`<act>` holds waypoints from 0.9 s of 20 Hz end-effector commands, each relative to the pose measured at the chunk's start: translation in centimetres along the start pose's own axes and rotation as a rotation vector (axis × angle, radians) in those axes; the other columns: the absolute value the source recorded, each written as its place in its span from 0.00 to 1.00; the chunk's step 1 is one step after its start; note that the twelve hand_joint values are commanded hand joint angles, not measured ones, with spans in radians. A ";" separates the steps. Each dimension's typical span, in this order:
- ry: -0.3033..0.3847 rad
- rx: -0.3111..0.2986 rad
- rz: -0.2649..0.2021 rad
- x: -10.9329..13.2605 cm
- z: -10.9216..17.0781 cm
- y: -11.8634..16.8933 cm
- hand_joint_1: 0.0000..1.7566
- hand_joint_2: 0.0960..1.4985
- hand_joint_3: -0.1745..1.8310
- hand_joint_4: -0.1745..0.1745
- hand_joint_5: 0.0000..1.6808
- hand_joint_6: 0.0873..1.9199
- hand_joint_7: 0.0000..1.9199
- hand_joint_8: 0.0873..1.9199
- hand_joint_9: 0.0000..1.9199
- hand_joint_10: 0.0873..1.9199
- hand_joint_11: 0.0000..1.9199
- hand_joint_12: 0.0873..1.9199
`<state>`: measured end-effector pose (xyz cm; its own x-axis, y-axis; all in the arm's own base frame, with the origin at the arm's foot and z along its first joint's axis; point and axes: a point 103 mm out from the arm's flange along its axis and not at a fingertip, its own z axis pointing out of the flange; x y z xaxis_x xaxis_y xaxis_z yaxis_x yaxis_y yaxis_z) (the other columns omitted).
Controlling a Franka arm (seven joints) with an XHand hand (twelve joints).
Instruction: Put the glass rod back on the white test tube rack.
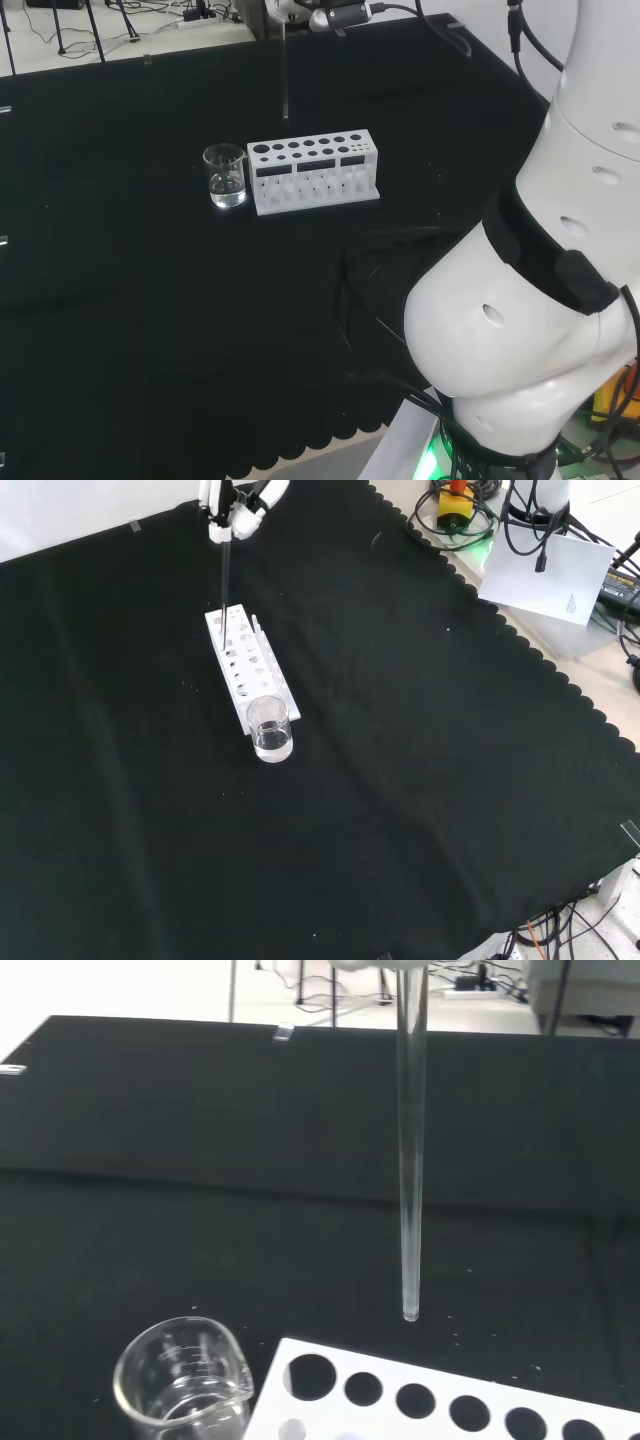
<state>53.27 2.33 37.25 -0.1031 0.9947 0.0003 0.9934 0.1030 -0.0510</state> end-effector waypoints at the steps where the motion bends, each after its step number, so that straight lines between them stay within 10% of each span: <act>1: 0.005 -0.022 0.069 -3.4 0.5 0.5 0.75 0.72 0.00 0.00 0.83 0.00 0.61 0.52 0.83 0.44 0.86 0.30; 14: 0.011 -0.003 0.056 -7.5 2.0 -2.1 0.75 0.72 0.00 0.00 0.83 0.00 0.61 0.52 0.83 0.44 0.86 0.30; 15: -0.065 0.027 0.213 -8.6 2.0 -3.3 0.75 0.72 0.00 0.00 0.83 0.00 0.61 0.52 0.83 0.44 0.86 0.30; 18: -0.068 0.060 0.132 -7.7 1.9 -3.0 0.75 0.72 0.00 0.00 0.83 0.00 0.61 0.52 0.83 0.44 0.86 0.30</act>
<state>51.87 -4.63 35.30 -0.0382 0.9992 -0.0077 0.9972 0.0377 -0.0644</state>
